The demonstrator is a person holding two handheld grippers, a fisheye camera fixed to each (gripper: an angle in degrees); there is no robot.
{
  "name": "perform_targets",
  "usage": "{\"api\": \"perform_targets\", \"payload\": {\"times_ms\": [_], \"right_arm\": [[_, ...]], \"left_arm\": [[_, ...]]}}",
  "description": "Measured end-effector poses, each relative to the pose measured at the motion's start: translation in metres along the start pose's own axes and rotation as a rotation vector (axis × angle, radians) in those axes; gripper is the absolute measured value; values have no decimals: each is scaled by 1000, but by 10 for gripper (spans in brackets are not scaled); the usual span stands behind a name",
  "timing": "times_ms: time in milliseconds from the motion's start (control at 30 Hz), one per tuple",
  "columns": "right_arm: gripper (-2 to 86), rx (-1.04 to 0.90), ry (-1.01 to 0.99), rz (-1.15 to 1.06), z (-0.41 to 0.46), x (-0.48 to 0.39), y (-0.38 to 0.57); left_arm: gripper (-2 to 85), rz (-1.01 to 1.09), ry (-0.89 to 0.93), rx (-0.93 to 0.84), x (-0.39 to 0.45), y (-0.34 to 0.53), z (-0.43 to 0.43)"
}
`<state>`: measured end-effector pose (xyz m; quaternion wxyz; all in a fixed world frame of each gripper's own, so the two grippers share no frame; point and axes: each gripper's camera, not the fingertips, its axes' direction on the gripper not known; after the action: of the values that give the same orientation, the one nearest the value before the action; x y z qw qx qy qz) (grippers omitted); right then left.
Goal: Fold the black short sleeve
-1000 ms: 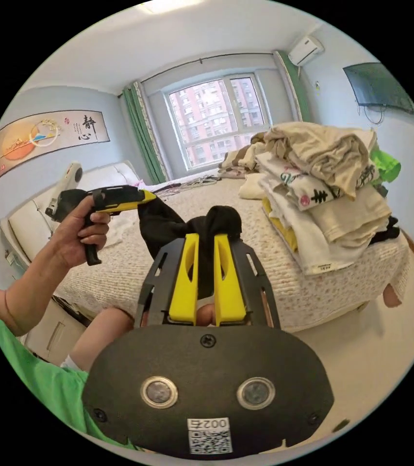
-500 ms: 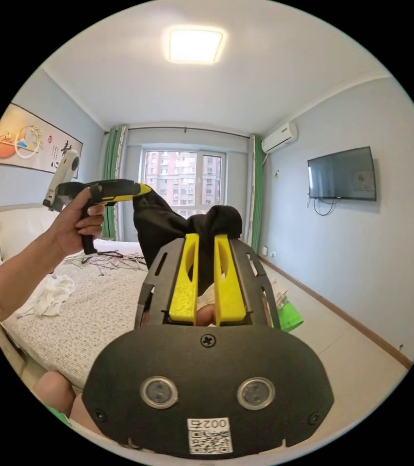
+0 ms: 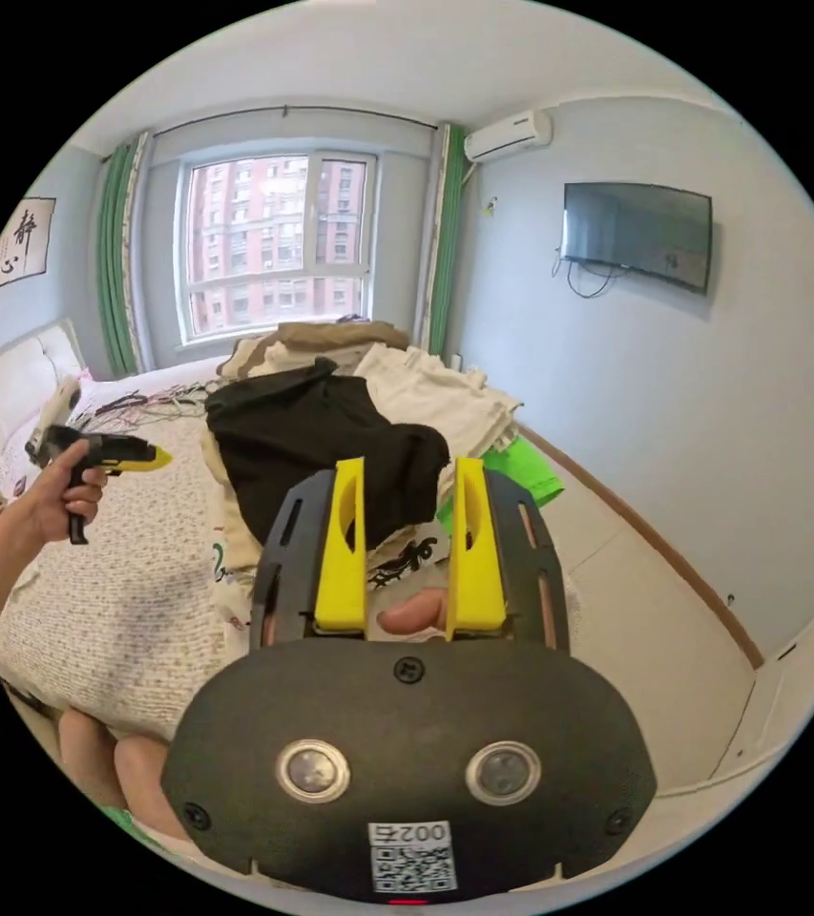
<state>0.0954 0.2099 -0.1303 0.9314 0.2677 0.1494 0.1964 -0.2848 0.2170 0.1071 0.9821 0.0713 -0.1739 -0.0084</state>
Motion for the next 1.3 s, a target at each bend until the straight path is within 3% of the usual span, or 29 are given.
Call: {"api": "perform_targets", "payload": {"times_ms": [167,233,367,567,633,700,833,967,1167,1300], "right_arm": [[85,222,-70,-34,-47,-38,-3],[73,175,-141,-93,-32,-60,-5],[75,-173,-111,-178,73,-110,11],[56,33,46,-217,51,-146,39],[51,149,5,-186,14,-153,45],[60,409,-39,-188,-49,-177,65],[107,567,-235,-168,-112,-229,93],[169,388,-575,-184,-128,-312,136],[177,91,-707,-205,-133,-404,251],[164,-121,-768,-326,-143,-418,312]], "left_arm": [[-14,68,70,85,-39,68,-66],[-12,144,23,128,-36,101,-93],[-9,235,-135,275,-39,205,-153],[-8,93,-475,325,-86,374,-204],[-8,45,-583,303,-98,410,-222],[-7,-7,-660,334,-106,438,-246],[18,-58,-712,609,-109,476,-308],[100,-75,-816,759,-119,478,-332],[152,-133,-1184,745,-171,463,-355],[143,-268,-1275,628,-243,449,-378]]}}
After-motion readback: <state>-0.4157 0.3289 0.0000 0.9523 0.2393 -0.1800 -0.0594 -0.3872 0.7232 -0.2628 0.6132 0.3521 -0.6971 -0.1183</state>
